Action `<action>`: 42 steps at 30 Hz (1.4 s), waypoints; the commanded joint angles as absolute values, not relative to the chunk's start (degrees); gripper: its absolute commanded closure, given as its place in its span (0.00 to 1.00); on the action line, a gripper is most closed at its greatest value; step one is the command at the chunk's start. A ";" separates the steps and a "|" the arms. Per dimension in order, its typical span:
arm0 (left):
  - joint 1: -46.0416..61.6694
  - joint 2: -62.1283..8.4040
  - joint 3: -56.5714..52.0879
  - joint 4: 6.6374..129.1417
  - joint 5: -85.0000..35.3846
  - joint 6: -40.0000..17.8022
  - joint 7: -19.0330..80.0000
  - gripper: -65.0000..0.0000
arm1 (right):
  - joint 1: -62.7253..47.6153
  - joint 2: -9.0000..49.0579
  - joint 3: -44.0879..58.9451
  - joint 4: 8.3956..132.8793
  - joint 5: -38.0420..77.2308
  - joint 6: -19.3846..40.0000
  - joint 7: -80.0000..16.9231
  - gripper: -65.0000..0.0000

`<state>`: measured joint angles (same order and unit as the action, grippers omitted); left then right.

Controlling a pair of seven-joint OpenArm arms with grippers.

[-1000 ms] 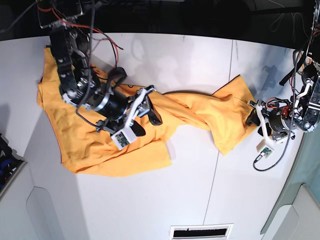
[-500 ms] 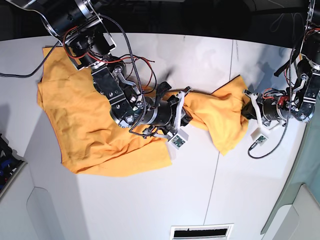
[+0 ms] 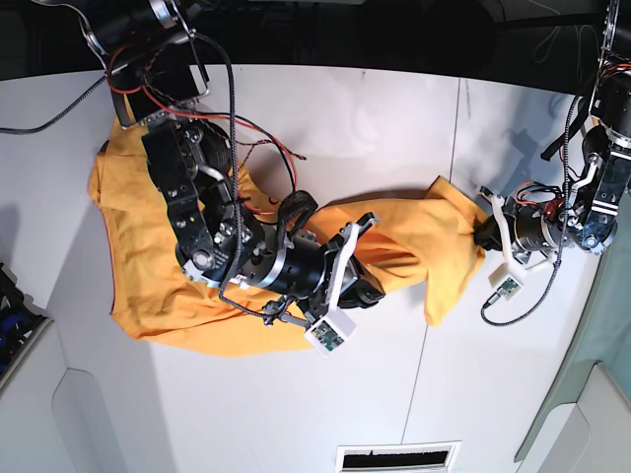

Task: Layout the t-shirt on the table in an organized manner, then fold the t-shirt properly
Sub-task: 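Grasp the shirt body with the right gripper and drag it toward the collar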

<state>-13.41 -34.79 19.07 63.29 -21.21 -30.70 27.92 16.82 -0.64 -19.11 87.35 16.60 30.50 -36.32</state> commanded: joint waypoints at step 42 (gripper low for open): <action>-19.81 -36.03 18.63 63.68 -16.95 -23.81 27.42 1.00 | 20.32 -5.96 -25.12 58.61 2.92 28.27 -16.86 0.76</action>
